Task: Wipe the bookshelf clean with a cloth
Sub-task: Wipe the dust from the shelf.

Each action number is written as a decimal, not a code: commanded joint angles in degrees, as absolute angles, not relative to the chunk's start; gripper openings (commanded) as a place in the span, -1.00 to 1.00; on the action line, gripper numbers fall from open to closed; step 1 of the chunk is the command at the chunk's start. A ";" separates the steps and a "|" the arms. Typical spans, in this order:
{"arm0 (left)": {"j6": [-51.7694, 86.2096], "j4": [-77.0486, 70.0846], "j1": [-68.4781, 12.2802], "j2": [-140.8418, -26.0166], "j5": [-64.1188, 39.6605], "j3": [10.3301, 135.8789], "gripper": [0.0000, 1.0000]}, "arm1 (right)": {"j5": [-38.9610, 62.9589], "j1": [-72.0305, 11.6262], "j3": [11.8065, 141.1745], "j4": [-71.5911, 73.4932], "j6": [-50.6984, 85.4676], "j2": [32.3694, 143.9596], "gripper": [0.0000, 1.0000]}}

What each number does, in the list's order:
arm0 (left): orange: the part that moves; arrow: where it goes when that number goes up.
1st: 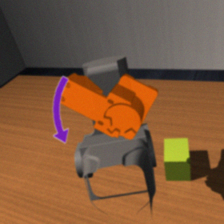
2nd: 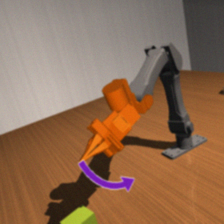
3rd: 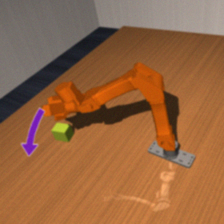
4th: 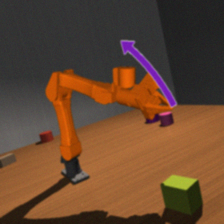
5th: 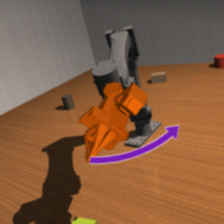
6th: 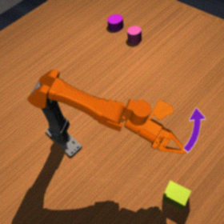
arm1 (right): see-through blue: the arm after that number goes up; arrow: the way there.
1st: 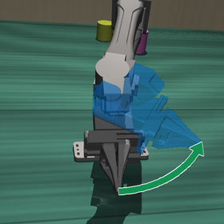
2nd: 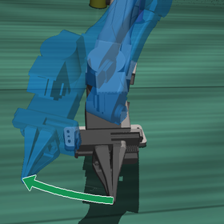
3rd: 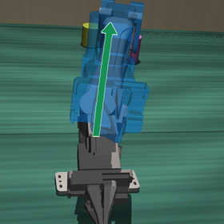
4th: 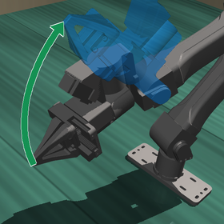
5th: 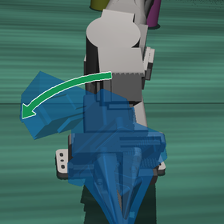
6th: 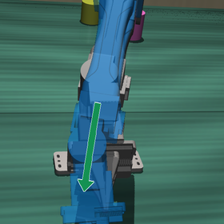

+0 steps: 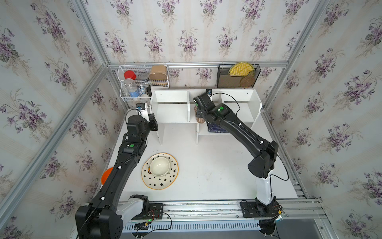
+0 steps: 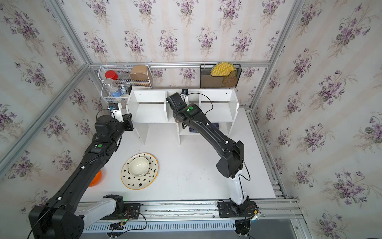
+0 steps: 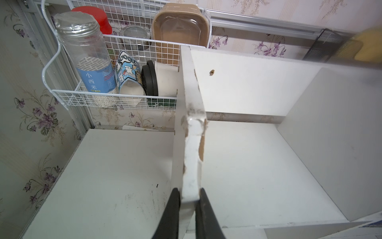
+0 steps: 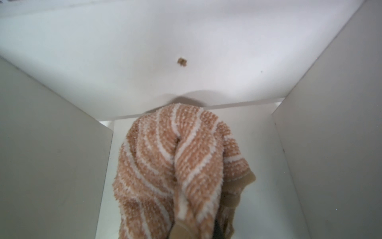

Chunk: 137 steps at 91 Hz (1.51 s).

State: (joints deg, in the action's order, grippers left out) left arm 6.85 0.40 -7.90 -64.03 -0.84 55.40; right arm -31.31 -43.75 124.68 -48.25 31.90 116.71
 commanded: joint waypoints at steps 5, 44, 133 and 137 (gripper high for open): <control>9.62 0.92 -7.91 -63.98 -3.15 55.38 -1.00 | -30.33 -46.43 122.30 -47.98 32.16 115.84 -1.00; 9.67 0.87 -7.91 -63.82 -3.40 55.29 -1.00 | -36.65 -43.14 112.35 -50.30 36.76 108.87 -1.00; 9.54 0.88 -7.91 -63.70 -3.35 55.28 -1.00 | -40.17 -44.02 116.29 -55.33 38.84 110.90 -1.00; 9.58 0.86 -7.91 -63.72 -3.50 55.28 -1.00 | -40.20 -43.40 117.63 -55.58 39.13 111.91 -1.00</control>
State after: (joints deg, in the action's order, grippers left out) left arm 6.85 0.40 -7.90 -64.01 -0.84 55.40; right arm -36.77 -44.23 115.42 -52.21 36.93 109.95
